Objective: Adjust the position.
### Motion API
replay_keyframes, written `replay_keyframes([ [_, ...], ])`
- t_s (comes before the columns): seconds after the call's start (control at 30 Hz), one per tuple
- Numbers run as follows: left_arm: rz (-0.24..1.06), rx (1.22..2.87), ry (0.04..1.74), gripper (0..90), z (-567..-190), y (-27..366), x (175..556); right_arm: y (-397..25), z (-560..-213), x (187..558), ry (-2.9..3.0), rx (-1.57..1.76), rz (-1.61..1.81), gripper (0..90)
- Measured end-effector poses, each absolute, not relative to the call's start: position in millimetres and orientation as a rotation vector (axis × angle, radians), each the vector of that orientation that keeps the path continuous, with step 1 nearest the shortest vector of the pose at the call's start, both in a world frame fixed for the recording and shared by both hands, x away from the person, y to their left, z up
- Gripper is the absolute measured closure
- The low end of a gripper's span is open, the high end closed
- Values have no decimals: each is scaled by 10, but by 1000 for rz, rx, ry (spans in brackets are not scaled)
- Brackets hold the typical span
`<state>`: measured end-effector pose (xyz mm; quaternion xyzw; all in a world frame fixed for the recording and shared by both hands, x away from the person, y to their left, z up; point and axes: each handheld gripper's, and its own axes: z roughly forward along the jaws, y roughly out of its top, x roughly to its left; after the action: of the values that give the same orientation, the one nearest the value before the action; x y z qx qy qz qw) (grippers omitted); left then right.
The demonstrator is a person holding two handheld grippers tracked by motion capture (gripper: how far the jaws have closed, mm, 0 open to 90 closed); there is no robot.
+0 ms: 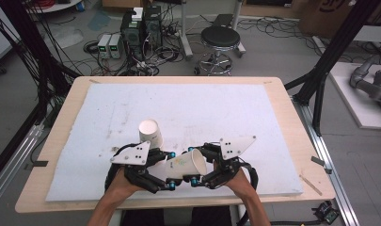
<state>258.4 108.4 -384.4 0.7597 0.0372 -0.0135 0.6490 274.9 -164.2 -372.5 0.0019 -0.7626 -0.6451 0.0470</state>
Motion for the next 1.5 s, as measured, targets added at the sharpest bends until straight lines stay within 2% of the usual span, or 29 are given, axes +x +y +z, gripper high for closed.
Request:
replay_keyframes([
  [0.3,-44,1728,85,364,-3845,1084,2581,-1644,-3739,2745,-2323,3,-1979,366],
  [0.33,-44,1728,85,339,-3845,1084,2581,-1644,-3739,2745,-2323,3,-1979,366],
  [0.47,-40,1744,125,81,-3844,1055,2574,-1650,-3735,2741,-2317,1,-1982,366],
  [0.5,-38,1754,139,72,-3851,1049,2582,-1655,-3732,2745,-2316,-2,-1987,366],
  [0.7,-57,1758,141,67,-3843,1080,2576,-1669,-3728,2748,-2318,-5,-1985,366],
  [0.93,4,1773,161,68,-3818,1216,2468,-1710,-3710,2765,-2338,-27,-1984,366],
  [1.3,93,1797,222,68,-3816,1674,2291,-1795,-3653,2818,-2451,-94,-1915,364],
  [1.5,191,1781,331,68,-3869,1964,2264,-1807,-3608,2869,-2575,-205,-1825,364],
])
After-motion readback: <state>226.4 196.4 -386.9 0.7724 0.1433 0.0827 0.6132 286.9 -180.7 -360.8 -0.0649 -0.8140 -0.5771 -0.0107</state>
